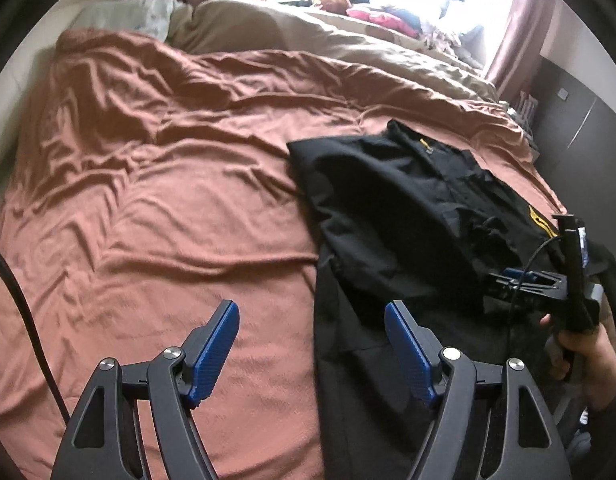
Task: Fold large clothes
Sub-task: 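Move the right tool to the other sleeve's gathered cuff and close on it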
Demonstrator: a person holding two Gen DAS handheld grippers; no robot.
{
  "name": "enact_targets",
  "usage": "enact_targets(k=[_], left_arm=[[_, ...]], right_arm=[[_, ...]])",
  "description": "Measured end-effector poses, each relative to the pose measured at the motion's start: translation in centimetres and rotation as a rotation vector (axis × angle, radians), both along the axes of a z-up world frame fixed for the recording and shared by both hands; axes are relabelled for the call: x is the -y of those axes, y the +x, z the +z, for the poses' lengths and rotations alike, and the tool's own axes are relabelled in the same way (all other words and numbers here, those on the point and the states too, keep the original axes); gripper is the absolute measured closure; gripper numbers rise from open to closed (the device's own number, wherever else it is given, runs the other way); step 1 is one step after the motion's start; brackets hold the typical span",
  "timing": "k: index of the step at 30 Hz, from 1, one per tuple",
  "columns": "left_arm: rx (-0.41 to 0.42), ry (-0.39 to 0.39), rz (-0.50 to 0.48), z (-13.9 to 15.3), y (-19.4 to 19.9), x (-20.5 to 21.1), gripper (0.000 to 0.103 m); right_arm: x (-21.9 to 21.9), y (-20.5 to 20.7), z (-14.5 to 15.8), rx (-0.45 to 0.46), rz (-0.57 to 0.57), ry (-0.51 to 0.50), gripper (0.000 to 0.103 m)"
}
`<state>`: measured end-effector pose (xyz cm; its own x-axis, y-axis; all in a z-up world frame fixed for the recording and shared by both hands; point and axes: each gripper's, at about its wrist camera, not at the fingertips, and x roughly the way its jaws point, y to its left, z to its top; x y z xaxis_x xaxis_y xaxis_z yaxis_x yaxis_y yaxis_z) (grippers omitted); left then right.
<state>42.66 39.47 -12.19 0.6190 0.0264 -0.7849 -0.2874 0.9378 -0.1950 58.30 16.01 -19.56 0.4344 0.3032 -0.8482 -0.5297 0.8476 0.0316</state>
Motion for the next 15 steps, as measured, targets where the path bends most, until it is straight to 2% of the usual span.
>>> enact_targets(k=[4,5,6,7,12,15], left_arm=[[-0.010,-0.029,0.002,-1.5,0.7,0.1,0.026],[-0.017,-0.038,0.000,-2.0,1.1,0.4,0.026],[-0.023,-0.041,-0.004,-2.2,1.3,0.6,0.026],[-0.032,-0.041,-0.012,-2.4,1.5,0.9,0.026],[-0.085,-0.004,-0.051,-4.0,3.1,2.3,0.027],[-0.113,-0.004,-0.055,-5.1,4.1,2.6,0.038]], right_arm=[[-0.9,-0.3,0.6,-0.022,0.031,0.059,0.051],[-1.0,-0.3,0.5,-0.019,0.035,0.055,0.047],[-1.3,0.0,0.2,-0.017,0.033,0.050,0.037],[-1.3,0.4,-0.2,-0.020,0.022,0.046,0.033],[-2.0,0.6,-0.8,0.004,0.021,0.001,0.033],[-1.9,0.5,-1.1,0.022,0.020,-0.034,0.033]])
